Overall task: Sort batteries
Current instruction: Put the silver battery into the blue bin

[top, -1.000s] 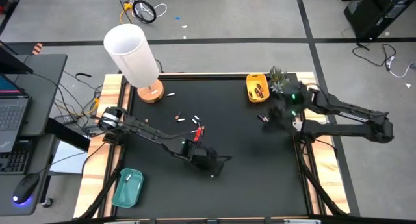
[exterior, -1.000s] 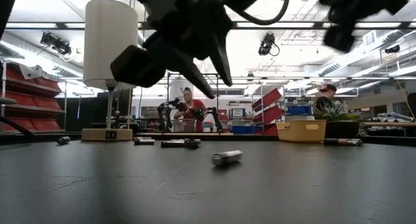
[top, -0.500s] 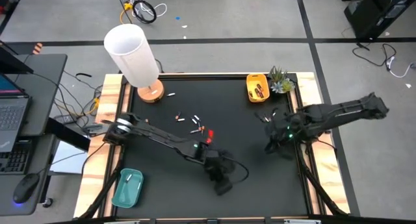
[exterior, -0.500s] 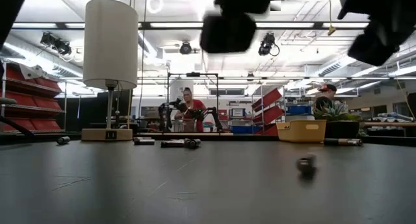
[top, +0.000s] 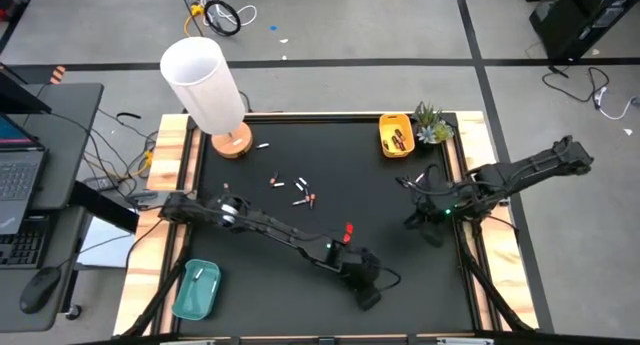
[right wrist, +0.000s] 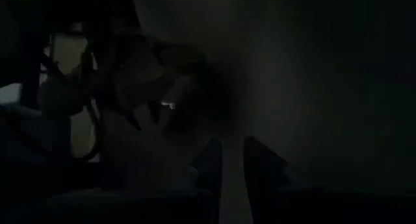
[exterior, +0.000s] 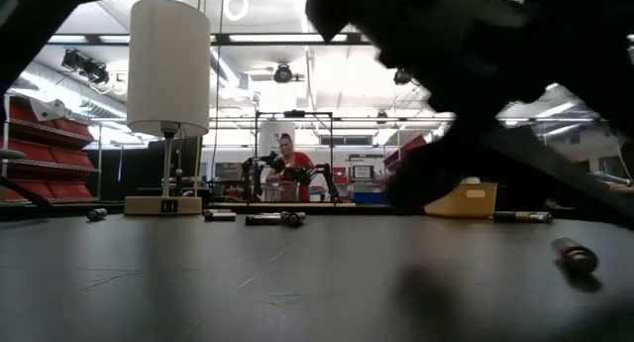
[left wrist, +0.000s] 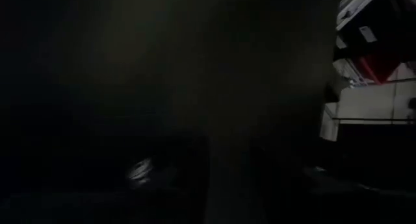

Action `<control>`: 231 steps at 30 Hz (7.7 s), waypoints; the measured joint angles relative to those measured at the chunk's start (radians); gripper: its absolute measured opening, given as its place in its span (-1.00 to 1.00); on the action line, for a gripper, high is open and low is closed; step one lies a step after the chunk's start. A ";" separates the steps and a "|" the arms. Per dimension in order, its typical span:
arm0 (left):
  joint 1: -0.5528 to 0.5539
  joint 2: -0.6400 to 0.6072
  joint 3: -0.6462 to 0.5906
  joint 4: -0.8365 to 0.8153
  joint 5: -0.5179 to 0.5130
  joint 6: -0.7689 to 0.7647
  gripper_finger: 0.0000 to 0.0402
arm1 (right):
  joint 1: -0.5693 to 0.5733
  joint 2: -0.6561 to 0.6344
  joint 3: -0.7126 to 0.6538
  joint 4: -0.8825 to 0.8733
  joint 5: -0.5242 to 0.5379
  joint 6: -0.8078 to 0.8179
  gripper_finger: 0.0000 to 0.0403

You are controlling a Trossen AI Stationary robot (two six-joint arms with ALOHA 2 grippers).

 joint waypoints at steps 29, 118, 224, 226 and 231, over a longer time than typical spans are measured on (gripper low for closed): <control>-0.019 0.019 0.360 -0.840 -0.277 -0.045 -0.53 | 0.002 -0.114 0.013 0.000 0.006 -0.062 -0.75; 0.072 -0.808 -0.895 -0.480 -0.256 -0.228 0.40 | -0.061 -0.023 0.012 0.277 -0.027 0.099 -0.58; -0.642 -0.995 -1.106 -0.388 0.034 -1.249 -0.41 | -0.111 -0.024 0.012 0.390 0.006 0.022 -0.58; -0.642 -0.997 -1.106 -0.371 0.035 -1.249 -0.26 | -0.111 -0.024 0.012 0.390 0.006 0.032 -0.58; -0.641 -0.997 -1.104 -0.364 0.024 -1.246 -0.03 | -0.111 -0.024 0.012 0.390 0.007 0.031 -0.58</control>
